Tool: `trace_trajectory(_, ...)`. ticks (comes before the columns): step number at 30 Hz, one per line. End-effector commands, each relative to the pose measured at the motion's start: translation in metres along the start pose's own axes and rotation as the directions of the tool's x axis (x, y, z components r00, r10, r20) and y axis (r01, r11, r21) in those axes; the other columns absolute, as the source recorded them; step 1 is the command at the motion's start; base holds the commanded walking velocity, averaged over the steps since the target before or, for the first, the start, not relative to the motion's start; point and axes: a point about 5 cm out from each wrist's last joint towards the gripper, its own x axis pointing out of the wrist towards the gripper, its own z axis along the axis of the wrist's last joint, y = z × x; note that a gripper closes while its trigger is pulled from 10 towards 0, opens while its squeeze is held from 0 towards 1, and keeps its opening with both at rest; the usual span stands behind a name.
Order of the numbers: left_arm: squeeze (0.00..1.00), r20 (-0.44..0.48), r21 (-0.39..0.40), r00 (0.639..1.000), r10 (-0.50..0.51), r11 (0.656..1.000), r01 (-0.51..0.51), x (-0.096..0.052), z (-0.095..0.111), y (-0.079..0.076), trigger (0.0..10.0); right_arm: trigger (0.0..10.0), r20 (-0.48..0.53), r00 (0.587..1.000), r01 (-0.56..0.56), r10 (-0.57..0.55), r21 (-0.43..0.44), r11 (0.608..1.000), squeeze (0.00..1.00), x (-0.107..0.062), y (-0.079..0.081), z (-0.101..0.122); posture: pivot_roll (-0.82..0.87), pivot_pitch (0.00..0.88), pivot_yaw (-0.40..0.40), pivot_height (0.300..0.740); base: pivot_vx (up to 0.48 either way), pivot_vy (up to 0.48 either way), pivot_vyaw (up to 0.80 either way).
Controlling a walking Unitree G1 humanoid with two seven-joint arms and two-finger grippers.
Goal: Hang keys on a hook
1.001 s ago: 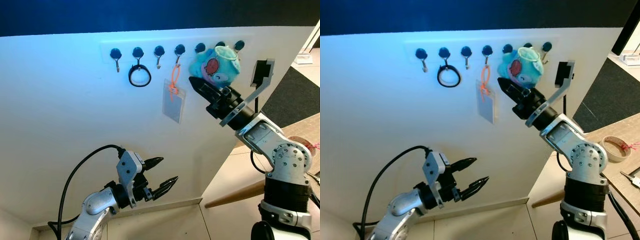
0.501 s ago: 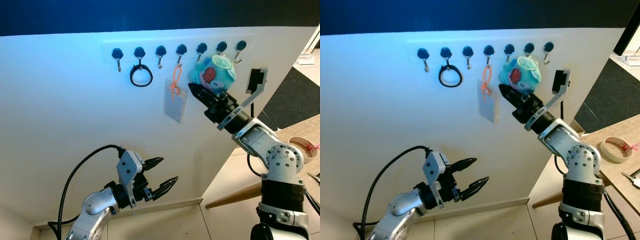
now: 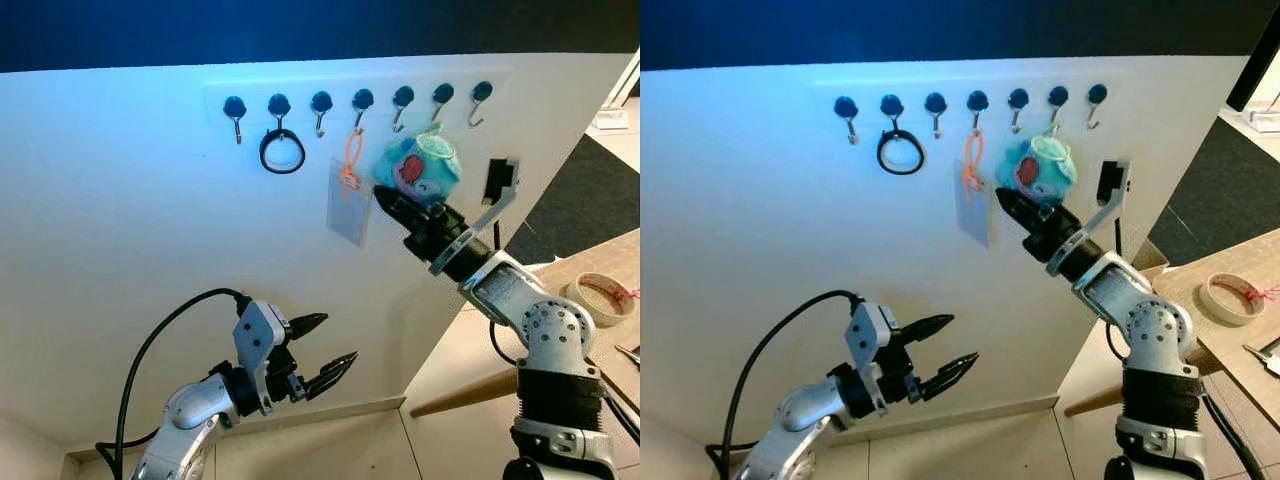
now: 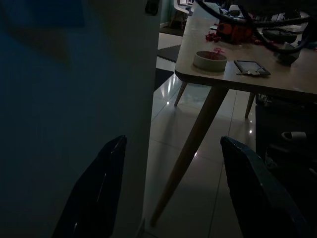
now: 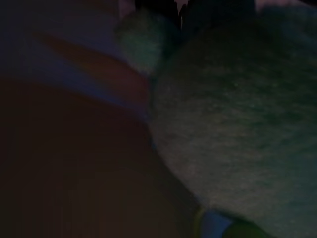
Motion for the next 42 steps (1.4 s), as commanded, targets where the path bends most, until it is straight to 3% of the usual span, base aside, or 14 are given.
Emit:
trace_trajectory(1,0.0,-0.021,0.002,1.0,-0.019,1.0,0.019,-0.002,-0.001,-0.002,10.0,10.0,-0.002,1.0,0.012,-0.012,0.001,1.0,0.0,-0.003,-0.003,-0.002,0.06,0.11,-0.018,0.74,0.0,0.0,0.0)
trace_trajectory(10,0.0,-0.021,0.002,1.0,-0.021,1.0,0.021,-0.002,-0.001,-0.002,10.0,10.0,0.007,1.0,0.022,-0.022,0.006,1.0,0.0,-0.007,-0.004,-0.004,0.06,0.111,-0.016,0.74,0.0,0.0,0.0)
trace_trajectory(33,0.0,-0.022,0.003,1.0,-0.021,1.0,0.021,-0.001,-0.001,-0.001,10.0,10.0,0.079,0.991,-0.102,0.109,-0.091,0.991,0.0,0.014,0.032,0.029,0.06,0.111,-0.02,0.74,0.0,0.0,0.0)
trace_trajectory(42,0.0,-0.024,0.003,0.999,-0.026,1.0,0.026,-0.001,-0.001,-0.002,10.0,10.0,0.088,0.991,-0.09,0.097,-0.078,0.993,0.0,0.007,0.029,0.027,0.06,0.109,-0.015,0.74,0.0,0.0,0.0)
